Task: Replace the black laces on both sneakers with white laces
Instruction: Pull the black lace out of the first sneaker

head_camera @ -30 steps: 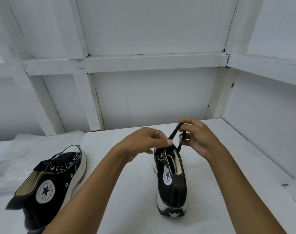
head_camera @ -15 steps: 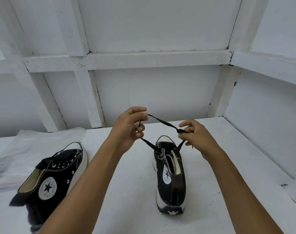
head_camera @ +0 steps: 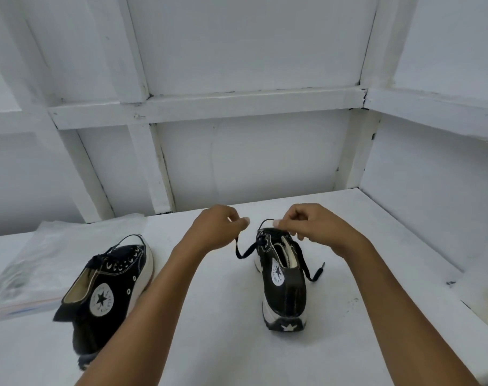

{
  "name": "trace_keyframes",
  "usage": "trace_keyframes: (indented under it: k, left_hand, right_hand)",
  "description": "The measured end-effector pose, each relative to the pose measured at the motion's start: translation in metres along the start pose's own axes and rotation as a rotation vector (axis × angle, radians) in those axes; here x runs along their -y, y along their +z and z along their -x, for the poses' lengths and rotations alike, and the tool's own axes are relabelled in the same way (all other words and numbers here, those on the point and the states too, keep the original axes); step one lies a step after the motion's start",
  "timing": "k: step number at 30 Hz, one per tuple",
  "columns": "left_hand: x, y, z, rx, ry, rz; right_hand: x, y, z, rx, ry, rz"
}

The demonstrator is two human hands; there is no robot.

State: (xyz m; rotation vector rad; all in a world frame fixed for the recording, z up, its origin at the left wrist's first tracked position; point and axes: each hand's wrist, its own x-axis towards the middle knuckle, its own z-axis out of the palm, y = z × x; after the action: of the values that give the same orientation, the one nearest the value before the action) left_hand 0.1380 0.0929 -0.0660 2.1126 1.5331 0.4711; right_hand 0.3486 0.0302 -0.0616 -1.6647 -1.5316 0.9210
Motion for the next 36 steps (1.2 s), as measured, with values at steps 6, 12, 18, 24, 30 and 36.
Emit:
trace_keyframes:
  k: [6,12,18,24,30,36]
  left_hand:
    - [-0.015,0.006,0.016,-0.045,0.087,-0.18]
    - [-0.032,0.014,0.02,0.077,0.112,0.002]
    - [-0.034,0.012,0.024,0.073,0.056,0.007]
    - [-0.016,0.003,0.028,0.197,-0.011,-0.025]
    - [-0.007,0.001,0.02,0.358,-0.078,0.125]
    - [-0.012,-0.006,0.014,0.352,-0.067,0.221]
  right_hand:
    - [0.004,0.013,0.014,-0.072,0.063,0.077]
    - [0.005,0.014,0.026,-0.195,0.113,0.203]
    - [0.009,0.009,0.028,-0.195,0.137,0.411]
    - [0.002,-0.011,0.025,-0.024,0.243,0.537]
    - [-0.004,-0.02,0.021,0.169,0.283,0.57]
    - [0.005,-0.025,0.009,0.168,-0.019,0.358]
